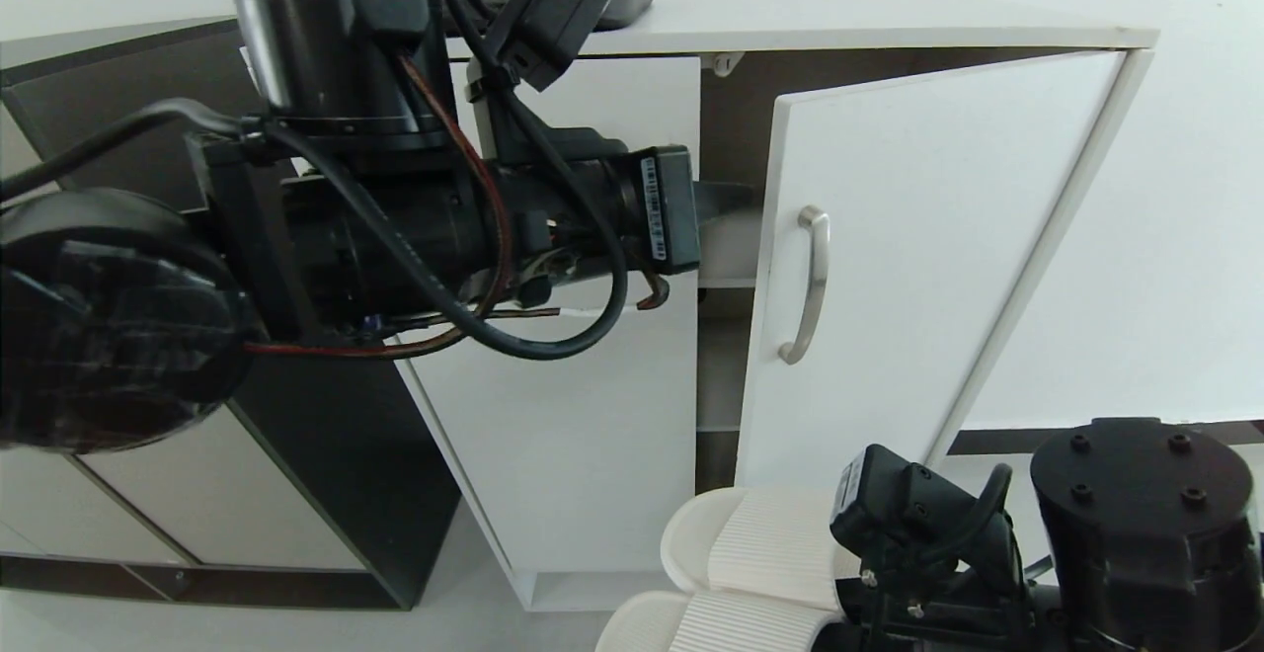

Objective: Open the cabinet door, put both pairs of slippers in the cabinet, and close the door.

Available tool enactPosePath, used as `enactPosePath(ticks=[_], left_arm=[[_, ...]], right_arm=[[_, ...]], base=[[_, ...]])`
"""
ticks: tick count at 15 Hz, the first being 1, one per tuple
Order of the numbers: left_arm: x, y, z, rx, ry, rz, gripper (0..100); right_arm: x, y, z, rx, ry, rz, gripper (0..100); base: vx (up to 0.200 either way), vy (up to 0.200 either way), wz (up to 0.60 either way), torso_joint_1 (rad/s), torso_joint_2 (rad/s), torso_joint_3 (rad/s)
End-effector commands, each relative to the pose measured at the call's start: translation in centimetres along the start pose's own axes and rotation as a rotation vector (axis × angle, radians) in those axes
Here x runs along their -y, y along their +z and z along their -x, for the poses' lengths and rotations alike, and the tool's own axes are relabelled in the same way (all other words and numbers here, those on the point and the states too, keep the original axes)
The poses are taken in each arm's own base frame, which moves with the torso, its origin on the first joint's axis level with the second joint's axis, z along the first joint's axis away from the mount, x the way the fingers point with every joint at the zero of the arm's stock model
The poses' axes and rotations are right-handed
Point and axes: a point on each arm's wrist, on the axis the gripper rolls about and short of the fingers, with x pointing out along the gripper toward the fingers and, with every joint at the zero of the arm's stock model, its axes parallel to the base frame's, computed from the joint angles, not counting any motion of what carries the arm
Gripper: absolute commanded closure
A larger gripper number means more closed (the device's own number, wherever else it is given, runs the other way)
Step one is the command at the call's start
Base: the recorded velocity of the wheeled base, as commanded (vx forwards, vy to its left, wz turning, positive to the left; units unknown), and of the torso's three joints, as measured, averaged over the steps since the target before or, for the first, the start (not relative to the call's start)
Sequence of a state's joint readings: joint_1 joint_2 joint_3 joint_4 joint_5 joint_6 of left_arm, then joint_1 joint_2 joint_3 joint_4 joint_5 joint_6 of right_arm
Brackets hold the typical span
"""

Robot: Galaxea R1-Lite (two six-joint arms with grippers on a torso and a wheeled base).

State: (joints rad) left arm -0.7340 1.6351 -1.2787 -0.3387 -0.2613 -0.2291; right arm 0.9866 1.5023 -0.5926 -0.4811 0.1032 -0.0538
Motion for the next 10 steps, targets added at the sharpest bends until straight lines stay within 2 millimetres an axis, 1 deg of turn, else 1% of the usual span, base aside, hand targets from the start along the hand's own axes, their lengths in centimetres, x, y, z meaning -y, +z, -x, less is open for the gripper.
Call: enactPosePath(ticks=[1,2,4,7,8,9,10], left_arm=[[-1.1,-0.9,-2.0,-0.028,0.022,0.011,100],[-1.2,-1.1,-2.3,-0.03,0.024,0.01,100],[-1.2,-0.6,-2.8,-0.014,0.036,0.007,100],[-1.2,-0.5,-2.9,0.001,0.069,0.003,100],[-1.0,-0.8,-2.8,-0.01,0.065,0.0,100],[-0.6,-1.7,-2.8,-0.035,0.064,-0.003,100],[-0.2,-1.8,-2.7,-0.037,0.068,-0.013,100]], right_arm=[[-0.1,0.0,-0.2,-0.004,0.005,0.002,100],[-0.2,-0.1,-0.2,-0.005,0.009,0.004,100],[-0.4,-0.2,-0.2,-0.008,0.012,0.007,100],[-0.4,-0.2,-0.2,-0.011,0.014,0.007,100],[-0.5,-0.2,-0.2,-0.011,0.018,0.009,100],[-0.5,-0.3,-0.2,-0.013,0.018,0.009,100],[-0.5,-0.2,-0.1,-0.011,0.019,0.01,100]], base=[[0.0,0.0,0.0,0.0,0.0,0.0],[0.0,0.0,0.0,0.0,0.0,0.0],[0.0,0.0,0.0,0.0,0.0,0.0],[0.0,0.0,0.0,0.0,0.0,0.0],[-0.2,0.0,0.0,0.002,0.0,0.012],[-0.2,0.0,0.0,0.002,0.0,0.007],[-0.2,0.0,0.0,0.007,0.01,0.007]])
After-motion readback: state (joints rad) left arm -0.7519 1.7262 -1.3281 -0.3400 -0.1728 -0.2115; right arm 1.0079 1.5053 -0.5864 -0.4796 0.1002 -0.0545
